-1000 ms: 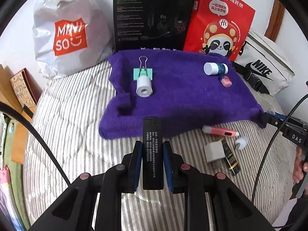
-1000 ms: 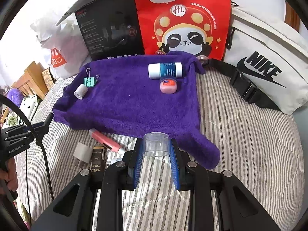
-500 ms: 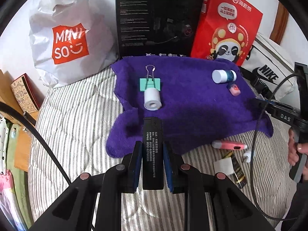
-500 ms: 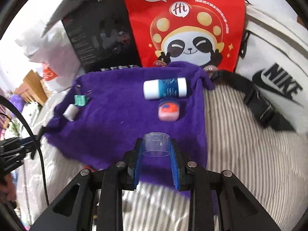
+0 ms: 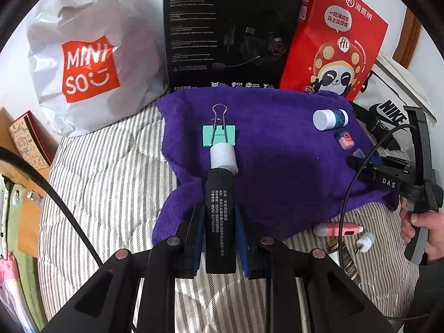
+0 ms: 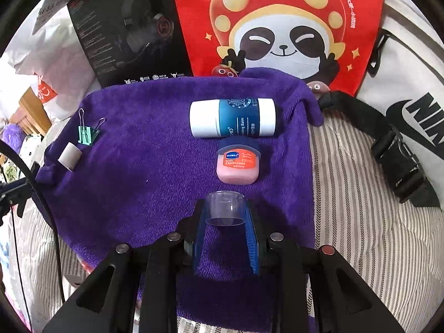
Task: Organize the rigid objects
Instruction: 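Set the clear cap on the towel with the right gripper while the left holds the black stick, then place the black stick on the towel beside the tape roll, open left gripper, then grasp the white charger plug from the bed with the left gripper, then grasp the small white bottle from the bed with the right gripper, then carry the white bottle onto the towel beside the clear cap and release it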
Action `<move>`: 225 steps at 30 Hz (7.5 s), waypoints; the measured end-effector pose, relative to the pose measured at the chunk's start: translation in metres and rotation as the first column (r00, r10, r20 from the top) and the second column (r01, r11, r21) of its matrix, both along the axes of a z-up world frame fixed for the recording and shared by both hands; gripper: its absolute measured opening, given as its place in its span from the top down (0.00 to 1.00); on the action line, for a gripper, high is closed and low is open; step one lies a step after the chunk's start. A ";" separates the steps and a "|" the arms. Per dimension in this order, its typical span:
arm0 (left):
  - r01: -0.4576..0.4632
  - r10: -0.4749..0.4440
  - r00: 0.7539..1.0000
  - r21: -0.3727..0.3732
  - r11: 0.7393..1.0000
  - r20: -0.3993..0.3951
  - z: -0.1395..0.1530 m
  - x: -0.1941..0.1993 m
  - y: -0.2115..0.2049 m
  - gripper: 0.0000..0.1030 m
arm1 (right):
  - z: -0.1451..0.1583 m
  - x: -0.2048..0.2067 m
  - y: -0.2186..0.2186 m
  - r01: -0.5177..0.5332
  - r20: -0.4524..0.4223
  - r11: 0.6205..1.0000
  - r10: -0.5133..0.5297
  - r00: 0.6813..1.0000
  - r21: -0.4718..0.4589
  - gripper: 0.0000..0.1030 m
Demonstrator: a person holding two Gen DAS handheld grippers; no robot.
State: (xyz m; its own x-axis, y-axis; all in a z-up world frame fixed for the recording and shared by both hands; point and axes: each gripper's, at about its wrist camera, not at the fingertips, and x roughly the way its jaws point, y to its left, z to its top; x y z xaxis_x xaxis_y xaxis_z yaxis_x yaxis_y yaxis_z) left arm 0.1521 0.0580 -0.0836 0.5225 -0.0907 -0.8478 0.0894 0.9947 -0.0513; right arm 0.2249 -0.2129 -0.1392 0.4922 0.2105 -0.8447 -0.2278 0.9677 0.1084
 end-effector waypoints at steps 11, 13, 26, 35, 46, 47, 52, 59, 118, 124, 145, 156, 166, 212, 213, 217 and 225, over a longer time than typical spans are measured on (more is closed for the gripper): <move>0.071 -0.074 0.997 -0.084 0.994 -0.025 -0.010 0.028 -0.019 0.80 | 0.006 -0.007 0.005 -0.041 0.013 0.999 0.042 0.999 -0.008 0.42; 0.080 -0.083 0.996 -0.084 0.993 -0.031 -0.014 0.032 -0.023 0.80 | 0.010 -0.011 0.003 -0.029 0.022 0.999 0.029 0.999 -0.019 0.42; 0.100 -0.104 0.992 -0.052 0.994 -0.075 -0.044 0.044 -0.025 0.80 | 0.024 -0.046 -0.015 0.019 0.043 0.999 -0.020 0.999 0.027 0.39; 0.099 -0.100 0.992 -0.009 0.995 -0.075 -0.049 0.044 -0.028 0.80 | 0.036 -0.062 -0.025 0.039 0.054 0.998 -0.042 0.998 0.051 0.38; 0.067 -0.069 0.993 -0.026 0.997 -0.098 -0.045 0.038 -0.027 0.64 | 0.045 -0.100 -0.047 0.096 0.042 0.989 -0.101 0.994 0.111 0.38; 0.048 -0.052 0.994 -0.037 0.998 -0.098 -0.042 0.034 -0.024 0.64 | 0.046 -0.103 -0.048 0.099 0.043 0.989 -0.104 0.994 0.114 0.38; 0.061 -0.063 0.997 -0.041 0.997 -0.052 -0.020 0.007 -0.029 0.64 | 0.048 -0.120 -0.054 0.115 0.045 0.987 -0.121 0.992 0.112 0.38; 0.128 -0.129 0.991 -0.045 0.991 -0.024 -0.004 -0.037 -0.067 0.64 | 0.052 -0.147 -0.061 0.154 0.019 0.982 -0.157 0.987 0.112 0.38; 0.082 -0.081 0.996 0.065 0.994 -0.025 -0.050 -0.071 -0.051 0.75 | 0.005 -0.145 0.032 -0.051 0.109 0.999 0.053 0.993 -0.017 0.39; 0.096 -0.095 0.995 0.060 0.994 -0.023 -0.050 -0.071 -0.050 0.75 | -0.006 -0.137 0.036 -0.030 0.109 0.998 0.037 0.993 -0.064 0.39; 0.057 -0.057 0.998 0.035 0.998 -0.003 -0.050 -0.074 -0.050 0.76 | 0.000 -0.148 0.029 -0.039 0.106 0.998 0.043 0.993 -0.044 0.67; 0.027 -0.027 1.000 0.032 0.999 -0.008 -0.049 -0.073 -0.049 0.76 | -0.006 -0.152 0.022 -0.090 0.063 0.996 0.091 0.994 -0.014 0.67; -0.004 0.004 1.000 0.040 0.999 -0.003 -0.050 -0.073 -0.052 0.76 | -0.005 -0.152 0.016 -0.075 0.045 0.997 0.075 0.996 -0.006 0.67; -0.023 0.027 0.997 -0.052 0.998 0.078 0.008 -0.030 -0.022 0.76 | 0.038 -0.062 -0.005 0.003 0.071 1.000 -0.004 0.997 0.010 0.67; -0.025 0.029 0.997 -0.056 0.998 0.076 0.008 -0.030 -0.021 0.76 | 0.037 -0.059 -0.004 0.003 0.068 1.000 -0.004 0.998 0.011 0.67; -0.044 0.048 0.997 -0.068 0.997 0.060 0.003 -0.026 -0.017 0.76 | 0.031 -0.048 -0.003 0.001 0.051 1.000 -0.001 0.999 0.018 0.67; -0.042 0.046 0.998 -0.111 0.993 0.033 -0.009 -0.022 -0.017 0.76 | 0.015 -0.030 0.002 -0.018 0.000 1.000 0.018 1.000 -0.021 0.67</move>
State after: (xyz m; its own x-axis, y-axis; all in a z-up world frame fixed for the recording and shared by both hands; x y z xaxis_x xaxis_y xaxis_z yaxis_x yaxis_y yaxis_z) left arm 0.1304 0.0410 -0.0927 0.5575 -0.1587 -0.8148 0.0489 0.9861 -0.1586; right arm 0.1948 -0.2112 -0.1246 0.4891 0.2010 -0.8488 -0.2449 0.9656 0.0875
